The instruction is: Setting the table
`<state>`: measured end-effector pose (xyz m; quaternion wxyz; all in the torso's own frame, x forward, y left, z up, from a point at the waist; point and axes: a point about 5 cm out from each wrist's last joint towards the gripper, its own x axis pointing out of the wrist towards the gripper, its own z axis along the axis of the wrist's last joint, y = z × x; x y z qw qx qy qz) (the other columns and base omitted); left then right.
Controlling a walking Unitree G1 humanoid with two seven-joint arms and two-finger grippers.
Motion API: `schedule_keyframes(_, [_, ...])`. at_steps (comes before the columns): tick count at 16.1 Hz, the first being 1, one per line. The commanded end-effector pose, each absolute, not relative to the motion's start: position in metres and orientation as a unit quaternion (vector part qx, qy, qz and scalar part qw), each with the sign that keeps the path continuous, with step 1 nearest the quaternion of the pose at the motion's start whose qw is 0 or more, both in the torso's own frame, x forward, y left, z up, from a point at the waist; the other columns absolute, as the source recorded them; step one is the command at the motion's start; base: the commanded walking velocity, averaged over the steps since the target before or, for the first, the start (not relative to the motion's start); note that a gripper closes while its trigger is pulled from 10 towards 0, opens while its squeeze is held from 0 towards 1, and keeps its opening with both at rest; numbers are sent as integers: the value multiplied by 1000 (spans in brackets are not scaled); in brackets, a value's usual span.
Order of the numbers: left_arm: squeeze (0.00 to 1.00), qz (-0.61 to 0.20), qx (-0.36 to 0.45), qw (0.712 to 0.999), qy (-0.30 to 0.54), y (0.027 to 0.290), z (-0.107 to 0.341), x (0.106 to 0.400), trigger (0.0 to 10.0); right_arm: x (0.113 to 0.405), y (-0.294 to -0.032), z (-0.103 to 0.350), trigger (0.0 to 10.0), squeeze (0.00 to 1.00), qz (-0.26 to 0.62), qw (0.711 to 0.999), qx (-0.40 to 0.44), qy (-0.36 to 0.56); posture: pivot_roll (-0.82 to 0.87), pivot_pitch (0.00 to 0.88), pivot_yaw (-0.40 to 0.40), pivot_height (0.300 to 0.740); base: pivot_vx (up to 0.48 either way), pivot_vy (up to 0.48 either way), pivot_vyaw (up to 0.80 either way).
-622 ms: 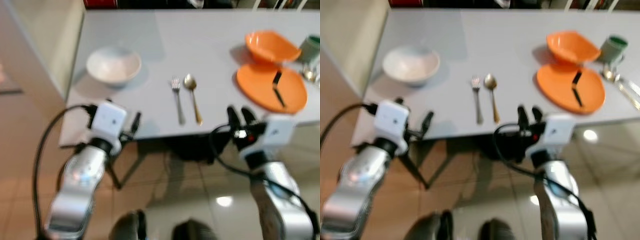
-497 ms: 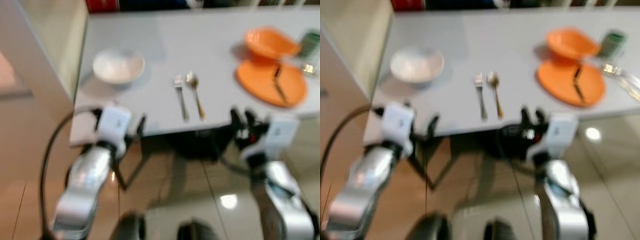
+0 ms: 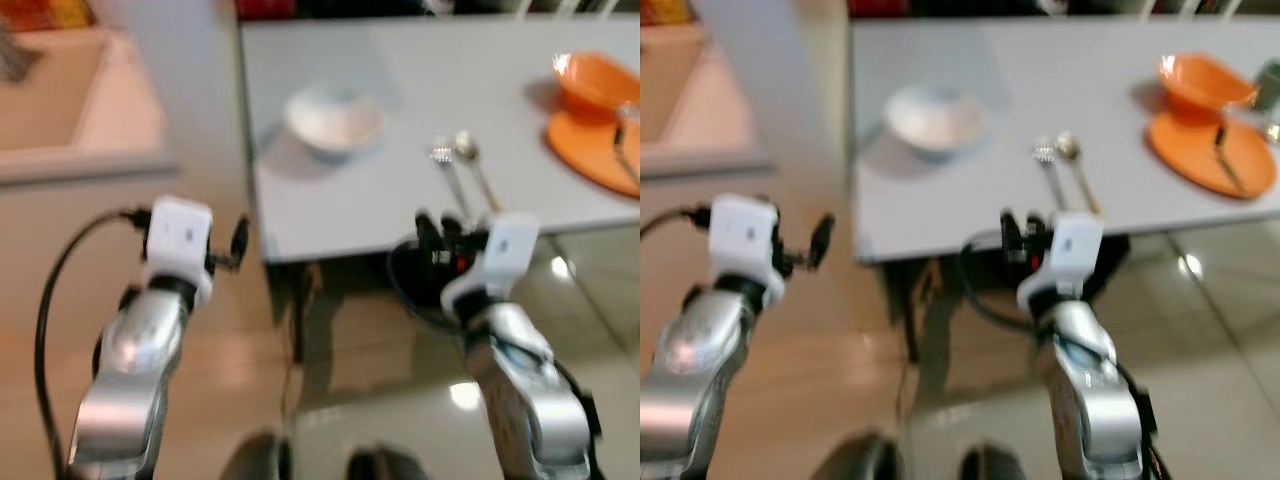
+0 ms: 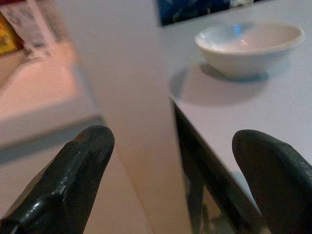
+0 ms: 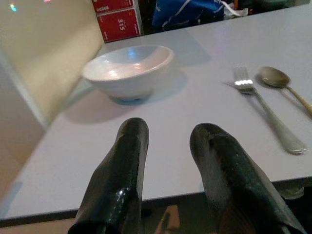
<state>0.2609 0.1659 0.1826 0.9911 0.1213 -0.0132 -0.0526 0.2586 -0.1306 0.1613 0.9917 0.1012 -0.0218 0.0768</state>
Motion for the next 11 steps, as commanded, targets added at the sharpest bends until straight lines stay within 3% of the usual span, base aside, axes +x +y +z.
schedule_keyframes(1, [0, -53, 127, 990, -5, 166, 180, 264, 10000, 262, -130, 167, 10000, 0, 77, 991, 102, -30, 136, 105, -43, 740, 0, 480, 0])
schedule_keyframes(8, [0, -42, 152, 987, -27, 160, 187, 272, 10000, 284, -118, 168, 10000, 0, 102, 987, 119, -30, 210, 48, -89, 740, 0, 480, 0])
schedule_keyframes(11, [0, -33, 159, 983, -83, 161, 206, 274, 10000, 290, -109, 185, 10000, 0, 135, 979, 143, -60, 216, 43, -86, 740, 0, 480, 0])
